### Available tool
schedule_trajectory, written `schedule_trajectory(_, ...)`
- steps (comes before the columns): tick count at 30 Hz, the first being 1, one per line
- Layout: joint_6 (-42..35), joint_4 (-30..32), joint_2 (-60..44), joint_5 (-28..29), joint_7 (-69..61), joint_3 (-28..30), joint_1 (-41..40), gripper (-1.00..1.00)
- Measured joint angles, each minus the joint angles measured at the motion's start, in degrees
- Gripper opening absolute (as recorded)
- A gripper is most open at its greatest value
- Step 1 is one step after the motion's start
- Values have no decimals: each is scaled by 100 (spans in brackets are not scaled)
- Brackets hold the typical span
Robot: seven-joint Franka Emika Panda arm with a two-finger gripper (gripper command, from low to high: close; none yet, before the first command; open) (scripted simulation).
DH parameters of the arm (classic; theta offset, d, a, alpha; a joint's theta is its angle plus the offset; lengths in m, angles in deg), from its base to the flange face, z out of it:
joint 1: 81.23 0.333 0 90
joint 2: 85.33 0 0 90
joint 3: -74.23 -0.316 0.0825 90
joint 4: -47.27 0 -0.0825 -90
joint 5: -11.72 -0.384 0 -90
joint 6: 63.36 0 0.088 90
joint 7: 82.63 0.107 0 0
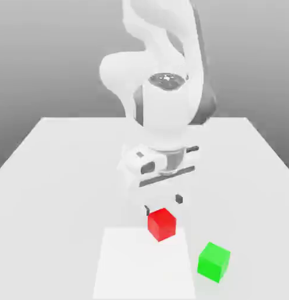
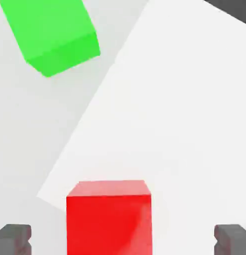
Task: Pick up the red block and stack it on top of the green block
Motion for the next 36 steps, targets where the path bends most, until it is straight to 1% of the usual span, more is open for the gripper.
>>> schedule_trajectory(2, 372, -47, -435, -62, -55, -74, -53, 0)
schedule_trajectory(3, 549, -72, -641, -78, -71, -114, -91, -100)
schedule_trajectory(10, 587, -78, -692, -46, -46, -133, -116, -100)
schedule_trajectory(18, -702, 131, 807, 43, 14, -119, -128, -100)
schedule_trajectory(20, -958, -57, 875, -58, -127, -142, -7, -100)
schedule_trajectory(25, -1456, -882, 548, -216, -524, -315, 347, -100)
schedule_trajectory(31, -2008, -1925, 54, -23, -750, -430, 739, -100)
schedule_trajectory(33, -1816, -2059, -272, 39, -749, -433, 761, -100)
schedule_trajectory(36, -1283, -2120, -868, 117, -706, -405, 775, -100)
